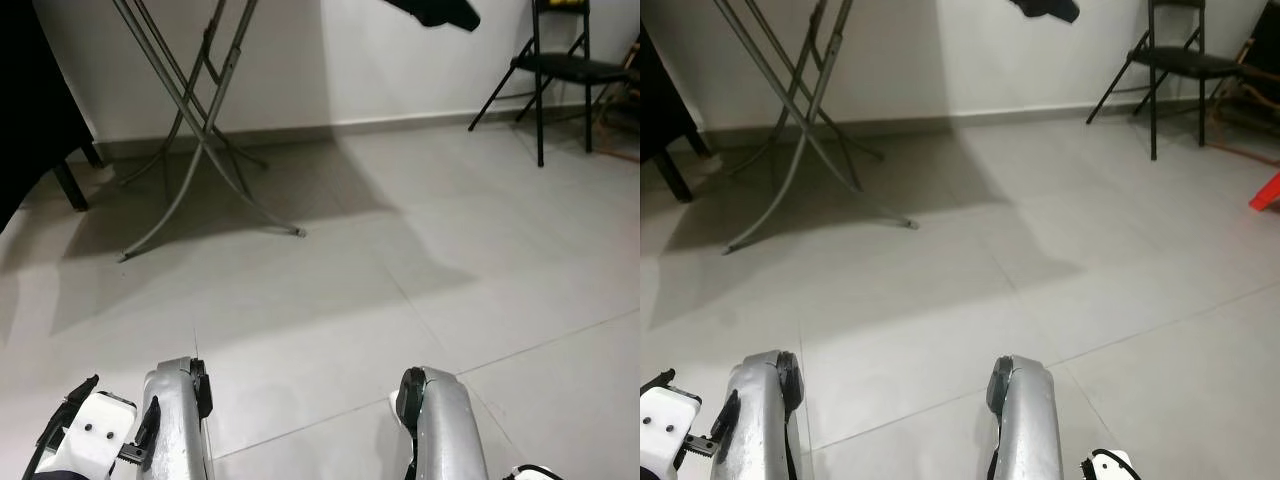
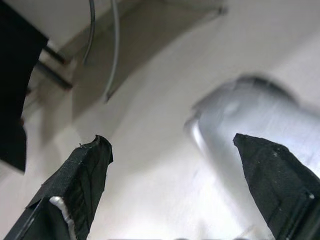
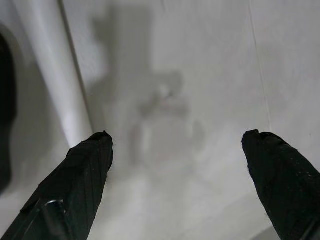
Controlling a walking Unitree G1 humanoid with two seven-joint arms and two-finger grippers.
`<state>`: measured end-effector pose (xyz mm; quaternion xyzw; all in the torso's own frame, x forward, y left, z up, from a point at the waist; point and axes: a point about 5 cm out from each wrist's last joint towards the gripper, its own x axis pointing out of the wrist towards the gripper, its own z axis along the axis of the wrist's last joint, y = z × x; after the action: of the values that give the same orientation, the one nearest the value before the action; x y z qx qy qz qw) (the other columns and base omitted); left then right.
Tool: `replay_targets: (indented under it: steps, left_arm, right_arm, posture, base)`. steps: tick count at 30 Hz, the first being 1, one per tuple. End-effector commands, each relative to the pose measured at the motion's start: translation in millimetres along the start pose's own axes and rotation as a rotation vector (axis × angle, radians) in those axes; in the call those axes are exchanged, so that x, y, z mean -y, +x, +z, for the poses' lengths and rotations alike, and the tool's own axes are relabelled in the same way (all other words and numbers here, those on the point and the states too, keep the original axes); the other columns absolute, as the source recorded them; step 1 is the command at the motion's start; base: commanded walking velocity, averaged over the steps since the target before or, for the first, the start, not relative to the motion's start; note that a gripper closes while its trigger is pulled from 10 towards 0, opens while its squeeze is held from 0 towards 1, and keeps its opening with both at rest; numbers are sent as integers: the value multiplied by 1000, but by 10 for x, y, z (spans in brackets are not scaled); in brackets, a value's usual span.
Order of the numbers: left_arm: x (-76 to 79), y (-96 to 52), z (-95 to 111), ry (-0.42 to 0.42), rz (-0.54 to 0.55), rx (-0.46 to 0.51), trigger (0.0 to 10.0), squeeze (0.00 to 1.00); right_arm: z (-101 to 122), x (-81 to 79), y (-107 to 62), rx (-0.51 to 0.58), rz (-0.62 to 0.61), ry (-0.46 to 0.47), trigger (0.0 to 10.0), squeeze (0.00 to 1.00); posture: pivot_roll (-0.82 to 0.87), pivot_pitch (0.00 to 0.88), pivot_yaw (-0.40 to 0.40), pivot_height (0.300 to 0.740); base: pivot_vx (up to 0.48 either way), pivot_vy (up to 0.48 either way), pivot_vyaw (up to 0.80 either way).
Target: Building children table
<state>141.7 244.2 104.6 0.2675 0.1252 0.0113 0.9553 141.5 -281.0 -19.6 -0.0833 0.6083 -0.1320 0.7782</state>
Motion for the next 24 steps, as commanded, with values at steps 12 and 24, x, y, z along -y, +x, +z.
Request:
replay_targets:
  steps: [12,24]
  left_arm:
    - [-141,-565,-188,59,-58,-216,10000,0]
    - [-199,-638,-136,74,-67,-237,10000,0]
  right_arm:
    - [241,-39,84,184,27,-109,10000,0]
    - [206,-164,193,226,106,-147,10000,0]
  posture:
    - [36,343,-104,300]
    - [31,390,-101,300]
  base:
    - [0,0,0]
    - [0,0,0]
